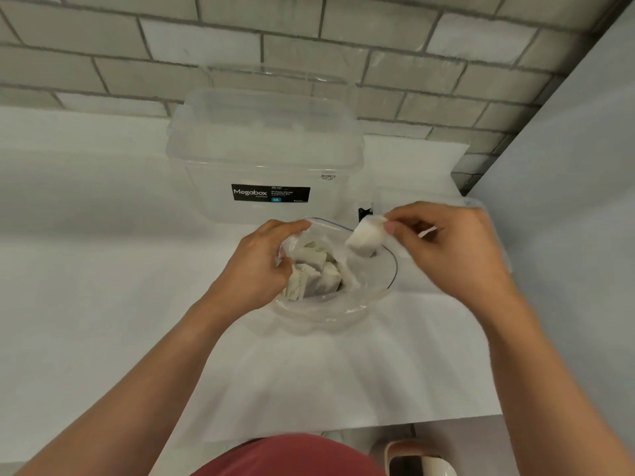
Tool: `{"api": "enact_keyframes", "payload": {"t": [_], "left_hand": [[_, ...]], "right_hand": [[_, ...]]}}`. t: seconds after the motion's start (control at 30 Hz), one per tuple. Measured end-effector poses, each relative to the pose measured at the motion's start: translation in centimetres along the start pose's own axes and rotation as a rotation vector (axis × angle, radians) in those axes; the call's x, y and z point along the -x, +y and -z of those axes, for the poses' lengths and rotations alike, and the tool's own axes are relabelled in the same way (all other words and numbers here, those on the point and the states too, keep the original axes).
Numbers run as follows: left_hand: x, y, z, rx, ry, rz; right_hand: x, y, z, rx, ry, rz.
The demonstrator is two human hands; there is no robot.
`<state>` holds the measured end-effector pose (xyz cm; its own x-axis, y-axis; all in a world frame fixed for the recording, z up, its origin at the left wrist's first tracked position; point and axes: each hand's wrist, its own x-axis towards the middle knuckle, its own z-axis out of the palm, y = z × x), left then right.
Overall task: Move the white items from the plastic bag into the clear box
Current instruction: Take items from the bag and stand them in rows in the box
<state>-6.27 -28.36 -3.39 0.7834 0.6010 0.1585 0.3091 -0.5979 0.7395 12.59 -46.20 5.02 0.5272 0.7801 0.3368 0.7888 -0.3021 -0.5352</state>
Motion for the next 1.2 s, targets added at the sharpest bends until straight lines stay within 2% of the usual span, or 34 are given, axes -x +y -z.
{"api": "enact_keyframes", "payload": {"t": [0.1, 0.23, 0.33, 0.53, 0.63, 0.8, 1.03, 1.2], "left_hand": [[0.2, -0.1, 0.1, -0.016, 0.014, 0.007], [0.4, 0.0, 0.1, -0.004, 0.032, 0.014], [0.4, 0.2, 0.2, -0.016, 0.052, 0.017], [0.8, 0.4, 0.2, -0.019, 0.081, 0.035], [1.0, 0.5, 0.1, -0.020, 0.085, 0.044], [1.0, 0.6, 0.0, -0.032, 0.089, 0.044], [0.8, 0.6, -0.1, -0.038, 0.077, 0.029], [0.5, 0.6, 0.2, -0.051, 0.056, 0.013]], "right_hand": [[-1.8, 1.6, 2.7, -0.060, 0.175, -0.048], [-5.1, 5.5, 2.4, 0.063, 0.189, -0.079], [-7.0, 8.9, 0.2, 0.201, 0.022, -0.146], [-8.2, 13.0, -4.8, 0.263, -0.517, -0.228], [-8.6, 14.1, -6.6, 0.271, -0.630, -0.255], [-9.2, 15.0, -7.9, 0.294, -0.570, -0.328], [-8.6, 15.5, -8.5, 0.280, -0.571, -0.330], [-7.9, 14.3, -5.9, 0.249, -0.411, -0.334]]}}
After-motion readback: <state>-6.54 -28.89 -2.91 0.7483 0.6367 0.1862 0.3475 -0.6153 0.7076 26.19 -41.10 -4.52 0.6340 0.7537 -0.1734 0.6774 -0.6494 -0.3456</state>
